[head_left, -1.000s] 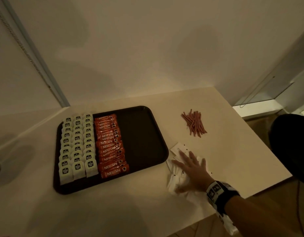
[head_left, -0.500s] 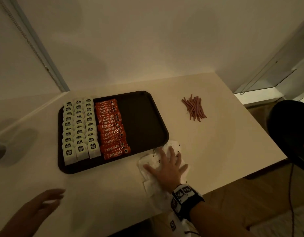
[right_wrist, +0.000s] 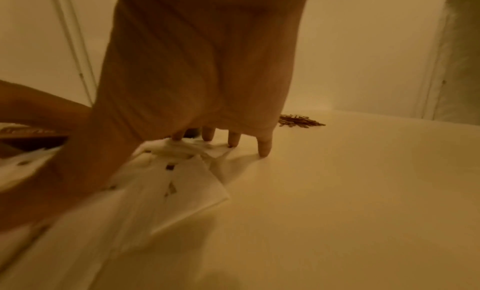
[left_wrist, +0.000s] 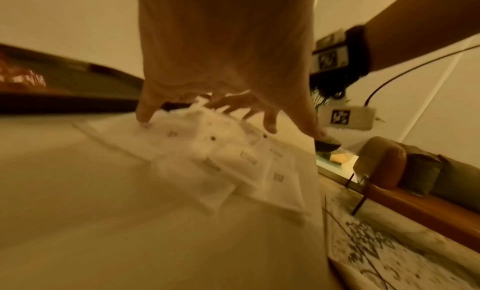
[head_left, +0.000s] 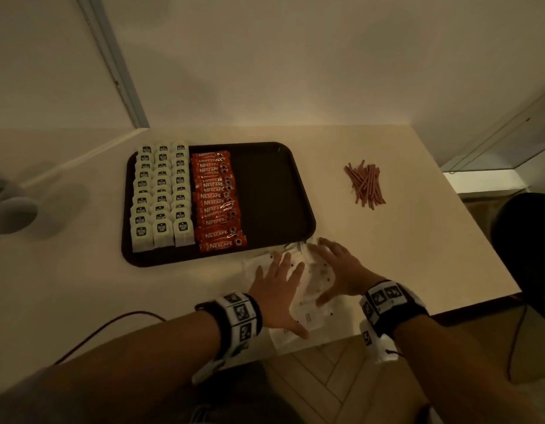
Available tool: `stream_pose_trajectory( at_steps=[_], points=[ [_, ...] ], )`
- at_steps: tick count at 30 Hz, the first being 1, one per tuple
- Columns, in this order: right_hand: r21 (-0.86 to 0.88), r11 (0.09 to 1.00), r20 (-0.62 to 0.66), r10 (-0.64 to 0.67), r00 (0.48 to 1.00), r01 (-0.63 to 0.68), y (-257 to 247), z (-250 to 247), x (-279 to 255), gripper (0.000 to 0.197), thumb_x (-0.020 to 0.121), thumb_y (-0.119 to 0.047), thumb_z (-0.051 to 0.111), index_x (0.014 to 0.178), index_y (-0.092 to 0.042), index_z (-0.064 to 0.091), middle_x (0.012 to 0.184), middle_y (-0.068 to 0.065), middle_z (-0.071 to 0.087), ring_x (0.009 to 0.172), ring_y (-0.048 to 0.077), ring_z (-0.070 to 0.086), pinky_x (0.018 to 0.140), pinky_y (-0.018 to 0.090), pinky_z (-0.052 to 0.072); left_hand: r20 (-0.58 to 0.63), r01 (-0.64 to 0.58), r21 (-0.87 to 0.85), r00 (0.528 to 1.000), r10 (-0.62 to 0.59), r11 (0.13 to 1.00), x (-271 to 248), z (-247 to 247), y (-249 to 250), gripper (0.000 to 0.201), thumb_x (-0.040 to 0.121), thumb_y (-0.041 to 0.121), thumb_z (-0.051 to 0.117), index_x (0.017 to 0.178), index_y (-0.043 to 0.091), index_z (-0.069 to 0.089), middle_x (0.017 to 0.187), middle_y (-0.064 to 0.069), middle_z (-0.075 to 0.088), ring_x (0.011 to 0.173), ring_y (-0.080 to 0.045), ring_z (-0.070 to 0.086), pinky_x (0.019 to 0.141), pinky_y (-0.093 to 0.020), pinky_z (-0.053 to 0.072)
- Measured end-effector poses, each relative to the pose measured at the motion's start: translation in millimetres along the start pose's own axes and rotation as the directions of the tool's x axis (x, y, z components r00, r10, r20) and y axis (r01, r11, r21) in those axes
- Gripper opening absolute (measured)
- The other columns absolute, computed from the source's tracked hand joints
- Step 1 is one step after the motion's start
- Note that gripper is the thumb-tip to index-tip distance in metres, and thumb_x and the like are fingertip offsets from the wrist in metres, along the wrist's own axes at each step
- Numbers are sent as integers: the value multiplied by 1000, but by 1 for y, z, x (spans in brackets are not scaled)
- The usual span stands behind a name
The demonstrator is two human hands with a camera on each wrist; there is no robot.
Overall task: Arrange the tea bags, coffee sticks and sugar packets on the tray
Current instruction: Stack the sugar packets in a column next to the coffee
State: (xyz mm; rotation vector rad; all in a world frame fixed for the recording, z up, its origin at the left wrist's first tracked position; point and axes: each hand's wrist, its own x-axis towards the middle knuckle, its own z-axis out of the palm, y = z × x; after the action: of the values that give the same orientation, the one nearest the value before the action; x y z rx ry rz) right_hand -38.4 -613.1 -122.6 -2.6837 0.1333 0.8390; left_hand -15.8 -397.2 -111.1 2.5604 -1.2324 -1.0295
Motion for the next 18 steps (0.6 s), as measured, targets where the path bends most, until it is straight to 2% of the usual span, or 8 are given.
stream_pose_trajectory(
  at_steps=[2, 5, 9, 14, 18],
  points=[
    [-111, 994, 4, -3, 1000, 4, 0, 3, -3, 135, 47, -62, 82, 148, -39, -6, 157, -7, -6, 142, 29, 2, 112, 54, 21, -7, 31, 58, 1000, -30, 998, 12, 11, 0, 141, 59, 78, 67, 146, 18, -27, 151, -13, -37, 137, -35, -36, 109, -59, -14],
    [-50, 999, -17, 0, 1000, -1, -5, 9, -10, 127, 55, -50, 84, 148, -41, -3, 156, -5, -1, 137, 31, 8, 111, 50, 24, -37, 48, 148, 998, -43, 988, 20, 22, -8, 141, 57, 81, 64, 146, 21, -28, 149, -14, -39, 137, -37, -35, 105, -62, -18],
    [29, 1000, -43, 1, 999, 0, -21, 20, -18, 113, 65, -41, 82, 148, -40, 4, 151, -3, 5, 131, 29, 16, 109, 45, 29, -44, -22, 144, 999, 29, 989, 14, 24, -25, 126, 68, 78, 59, 147, 26, -24, 153, -9, -34, 139, -30, -32, 105, -53, -23],
    [98, 993, -65, -56, 996, 62, -60, 43, -18, 105, 70, -45, 77, 148, -37, 6, 146, 0, 8, 128, 25, 20, 108, 40, 31, -30, -71, 122, 997, 75, 990, -17, 27, -65, 113, 75, 73, 55, 146, 33, -23, 145, 4, -38, 132, -18, -37, 105, -45, -24],
    [168, 976, -75, -131, 989, 142, -100, 55, -11, 103, 69, -42, 79, 148, -33, 14, 143, 1, 13, 128, 24, 26, 107, 37, 35, -40, -61, 124, 997, 66, 990, -52, 35, -104, 103, 75, 79, 46, 129, 48, -35, 143, 8, -40, 133, -14, -36, 106, -39, -28]
  ],
)
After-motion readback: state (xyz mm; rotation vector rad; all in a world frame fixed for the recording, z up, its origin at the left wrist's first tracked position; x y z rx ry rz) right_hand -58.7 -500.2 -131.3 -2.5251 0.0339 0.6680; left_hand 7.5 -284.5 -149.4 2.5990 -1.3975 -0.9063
